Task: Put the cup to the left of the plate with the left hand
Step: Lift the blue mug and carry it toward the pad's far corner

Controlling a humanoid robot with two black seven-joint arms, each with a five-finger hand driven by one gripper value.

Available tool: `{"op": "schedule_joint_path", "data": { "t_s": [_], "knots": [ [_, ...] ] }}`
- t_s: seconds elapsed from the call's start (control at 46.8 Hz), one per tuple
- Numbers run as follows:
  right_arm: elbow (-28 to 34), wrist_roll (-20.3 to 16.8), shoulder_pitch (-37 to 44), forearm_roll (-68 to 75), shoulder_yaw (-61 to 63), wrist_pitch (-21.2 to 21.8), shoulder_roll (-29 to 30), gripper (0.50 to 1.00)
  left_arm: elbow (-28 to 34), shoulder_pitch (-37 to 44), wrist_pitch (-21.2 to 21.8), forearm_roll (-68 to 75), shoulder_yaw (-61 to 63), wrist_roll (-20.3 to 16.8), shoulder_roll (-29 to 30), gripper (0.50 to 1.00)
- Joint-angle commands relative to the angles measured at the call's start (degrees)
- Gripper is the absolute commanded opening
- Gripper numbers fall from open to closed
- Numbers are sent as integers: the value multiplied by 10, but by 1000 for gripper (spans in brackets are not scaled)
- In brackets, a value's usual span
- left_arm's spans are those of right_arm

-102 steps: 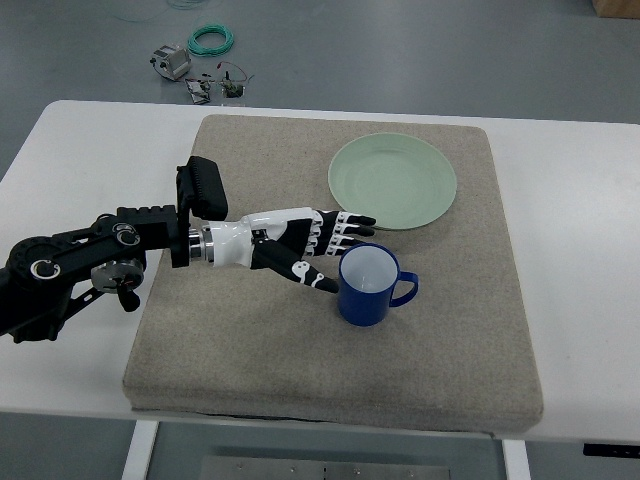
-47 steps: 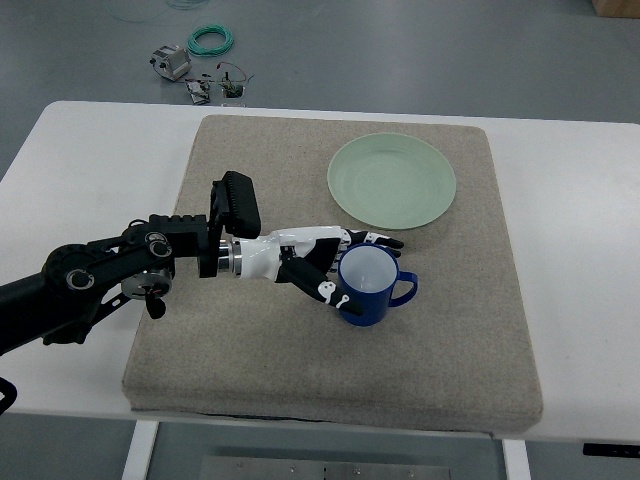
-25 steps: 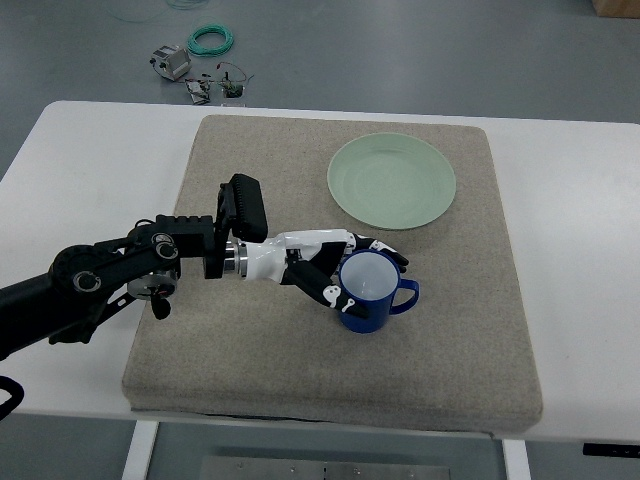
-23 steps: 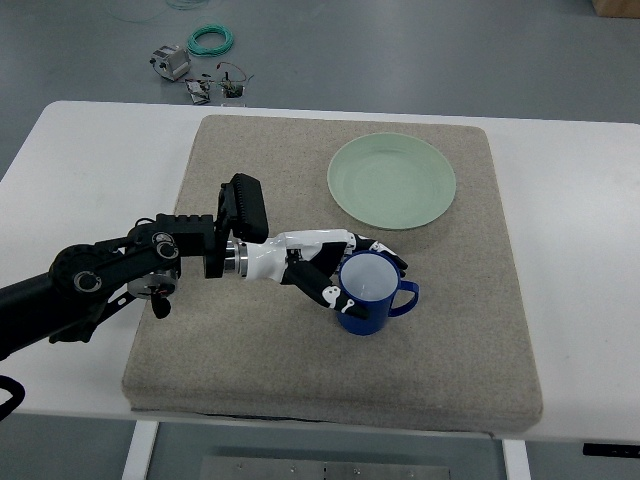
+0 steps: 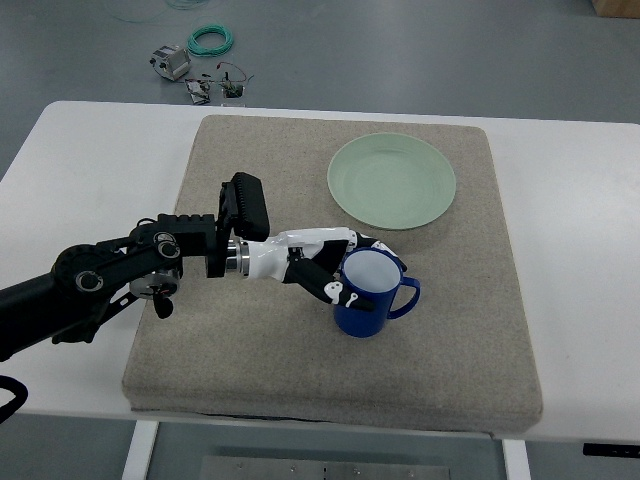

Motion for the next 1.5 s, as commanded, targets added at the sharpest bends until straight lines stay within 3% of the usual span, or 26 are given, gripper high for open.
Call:
{"op": "schedule_joint_path", "data": {
  "t_s": [0.0, 0.257, 1.091, 1.476],
  "knots": [
    [0, 0, 0, 0, 0, 0, 0, 934, 0, -1, 24, -1, -25, -1, 0, 675],
    [0, 0, 0, 0, 0, 0, 0, 934, 7, -1, 89, -2, -80, -1, 1, 681],
    [0, 0, 0, 0, 0, 0, 0, 934, 174, 0, 265, -57, -179, -7, -12, 677],
    [0, 0, 0, 0, 0, 0, 0, 934, 184, 11, 326, -56, -183, -16, -19, 690]
  ]
}}
